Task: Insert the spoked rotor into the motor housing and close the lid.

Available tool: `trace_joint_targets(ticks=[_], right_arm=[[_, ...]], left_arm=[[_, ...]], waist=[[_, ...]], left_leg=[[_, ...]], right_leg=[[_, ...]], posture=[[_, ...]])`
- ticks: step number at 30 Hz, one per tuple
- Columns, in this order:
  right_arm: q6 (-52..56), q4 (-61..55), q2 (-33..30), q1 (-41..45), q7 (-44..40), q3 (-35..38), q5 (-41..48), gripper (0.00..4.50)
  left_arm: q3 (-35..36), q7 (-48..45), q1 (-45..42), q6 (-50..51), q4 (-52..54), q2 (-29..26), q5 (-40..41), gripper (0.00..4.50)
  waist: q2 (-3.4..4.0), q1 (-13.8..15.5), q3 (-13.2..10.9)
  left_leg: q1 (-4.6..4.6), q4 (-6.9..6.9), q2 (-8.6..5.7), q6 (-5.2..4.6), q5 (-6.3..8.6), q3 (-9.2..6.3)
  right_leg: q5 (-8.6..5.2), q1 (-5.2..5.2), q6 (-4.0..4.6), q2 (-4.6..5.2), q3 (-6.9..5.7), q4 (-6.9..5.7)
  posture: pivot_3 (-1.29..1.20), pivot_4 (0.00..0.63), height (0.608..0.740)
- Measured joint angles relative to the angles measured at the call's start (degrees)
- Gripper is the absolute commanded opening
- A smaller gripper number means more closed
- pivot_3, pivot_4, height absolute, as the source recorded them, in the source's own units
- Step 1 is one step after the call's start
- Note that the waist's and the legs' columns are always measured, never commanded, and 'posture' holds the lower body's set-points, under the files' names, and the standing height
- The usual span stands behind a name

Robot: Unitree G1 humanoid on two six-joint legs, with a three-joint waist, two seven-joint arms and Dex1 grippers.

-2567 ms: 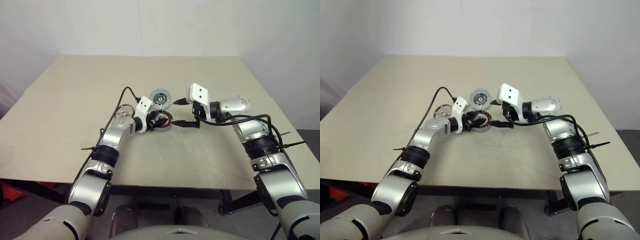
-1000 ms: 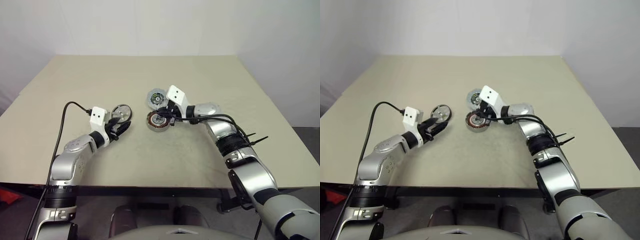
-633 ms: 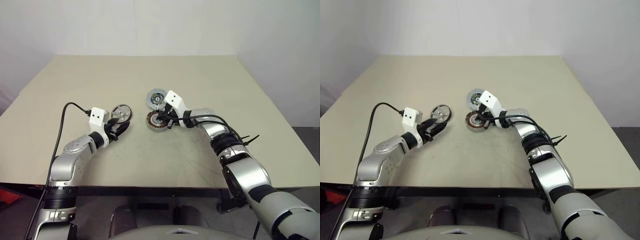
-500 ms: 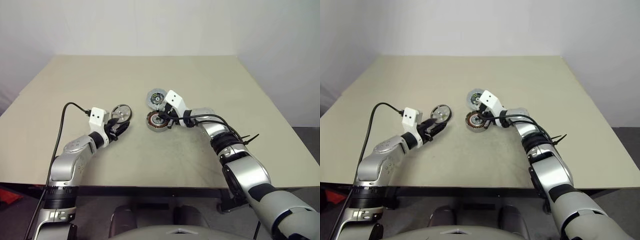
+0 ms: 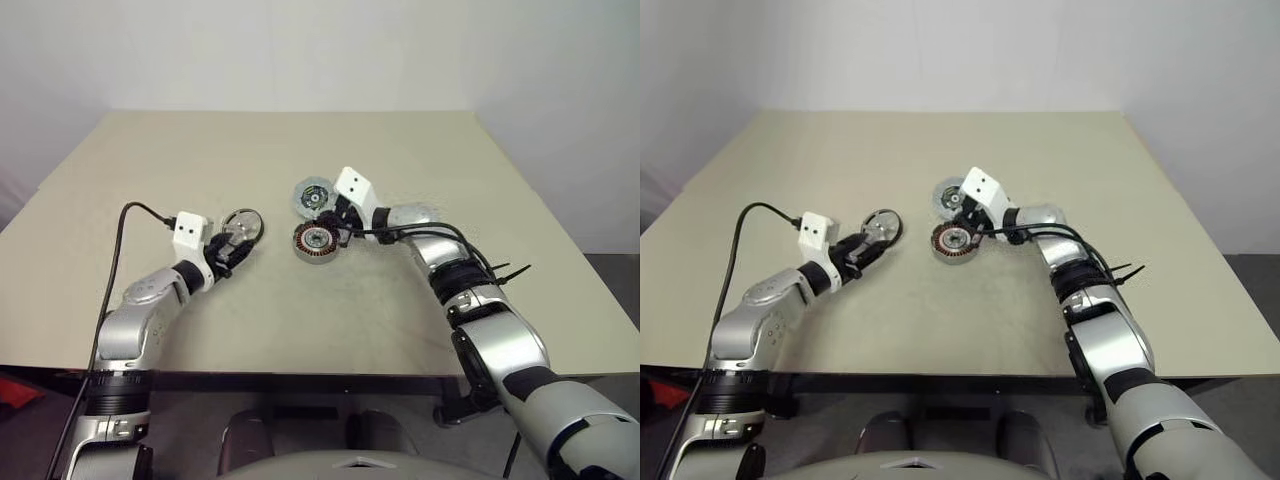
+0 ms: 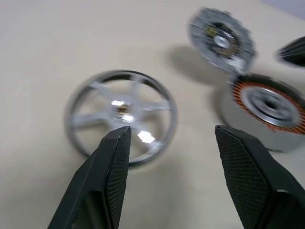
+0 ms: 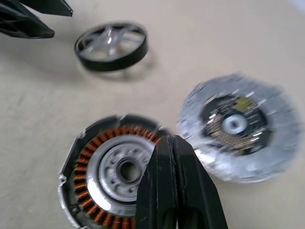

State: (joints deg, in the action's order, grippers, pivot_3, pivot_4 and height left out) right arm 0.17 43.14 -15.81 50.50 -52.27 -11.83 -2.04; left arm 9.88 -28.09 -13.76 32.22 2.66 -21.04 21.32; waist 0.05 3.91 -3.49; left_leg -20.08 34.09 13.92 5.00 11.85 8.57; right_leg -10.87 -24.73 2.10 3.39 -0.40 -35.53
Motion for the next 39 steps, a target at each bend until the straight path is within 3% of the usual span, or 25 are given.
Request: trace_joint_targets(ticks=[19, 39], right_arm=[[2.52, -3.01, -0.97, -0.09, 0.86, 0.77, 0.15, 0.02], [2.91, -3.16, -1.27, -0.09, 1.92, 1.99, 0.3, 0.02]], left_arm=[[2.24, 5.26, -10.06, 0.32, -17.88, 3.22, 0.02, 3.01], [8.09, 8.1, -6.71, 6.95, -13.89, 5.93, 6.63, 3.01]], waist=[[-0.01, 0.08, 0.0], [-0.03, 0.05, -0.02]], left_leg=[[-0.01, 0.02, -0.02, 0.06, -0.04, -0.01], [0.0, 0.03, -0.02, 0.04, -0.03, -0.01]], right_leg=[[0.0, 0.0, 0.0, 0.02, 0.01, -0.02], [0.0, 0.02, 0.0, 0.02, 0.0, -0.01]], posture=[[0.0, 0.0, 0.74], [0.0, 0.0, 0.74]])
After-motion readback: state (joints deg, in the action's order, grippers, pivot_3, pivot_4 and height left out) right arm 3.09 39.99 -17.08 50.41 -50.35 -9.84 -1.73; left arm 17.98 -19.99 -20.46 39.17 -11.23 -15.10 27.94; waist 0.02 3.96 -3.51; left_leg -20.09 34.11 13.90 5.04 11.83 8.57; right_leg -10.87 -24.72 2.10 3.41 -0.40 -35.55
